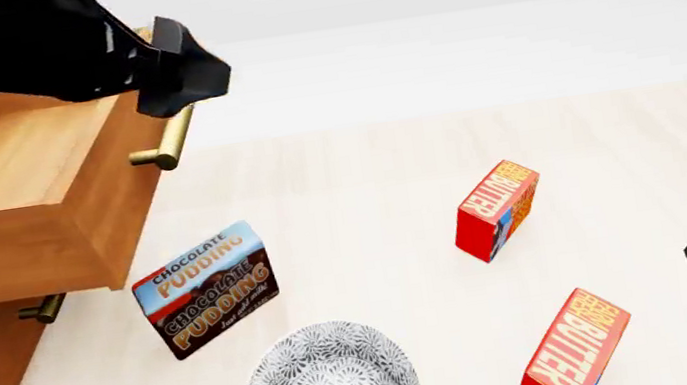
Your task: Put the butter at the front in the top drawer of the cabinet and close it.
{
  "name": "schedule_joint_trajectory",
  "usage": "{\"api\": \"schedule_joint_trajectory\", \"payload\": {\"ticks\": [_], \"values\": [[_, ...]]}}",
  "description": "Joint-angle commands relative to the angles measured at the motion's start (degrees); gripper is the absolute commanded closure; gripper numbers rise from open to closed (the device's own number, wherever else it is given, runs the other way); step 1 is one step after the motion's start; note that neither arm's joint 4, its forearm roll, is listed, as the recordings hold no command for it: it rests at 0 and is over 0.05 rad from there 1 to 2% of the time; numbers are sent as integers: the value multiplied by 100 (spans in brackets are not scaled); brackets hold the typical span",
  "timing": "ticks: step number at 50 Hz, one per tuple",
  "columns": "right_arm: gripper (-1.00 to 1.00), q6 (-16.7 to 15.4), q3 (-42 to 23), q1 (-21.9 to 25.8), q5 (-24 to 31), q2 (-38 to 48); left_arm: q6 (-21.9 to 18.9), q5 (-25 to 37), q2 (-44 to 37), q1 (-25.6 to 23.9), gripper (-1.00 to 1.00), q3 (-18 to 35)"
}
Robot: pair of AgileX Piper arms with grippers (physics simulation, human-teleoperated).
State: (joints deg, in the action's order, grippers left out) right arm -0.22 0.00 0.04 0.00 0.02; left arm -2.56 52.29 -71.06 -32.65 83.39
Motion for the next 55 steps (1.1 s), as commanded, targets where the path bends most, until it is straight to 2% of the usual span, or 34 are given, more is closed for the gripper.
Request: {"api": "schedule_joint_trajectory", "payload": {"ticks": [1, 26, 35, 48, 55], "values": [[-100, 5, -1, -1, -2, 4, -93, -358, -348, -590, -100, -37], [-100, 5, -1, -1, -2, 4, 252, -1380, -1450, -1238, -100, -102], [-100, 5, -1, -1, -2, 4, 386, -1563, -1922, -1450, -100, 130], [-100, 5, -1, -1, -2, 4, 452, -1629, -2325, -1417, -100, 384], [-100, 5, -1, -1, -2, 4, 617, -1697, -2611, -1465, -100, 579]]}}
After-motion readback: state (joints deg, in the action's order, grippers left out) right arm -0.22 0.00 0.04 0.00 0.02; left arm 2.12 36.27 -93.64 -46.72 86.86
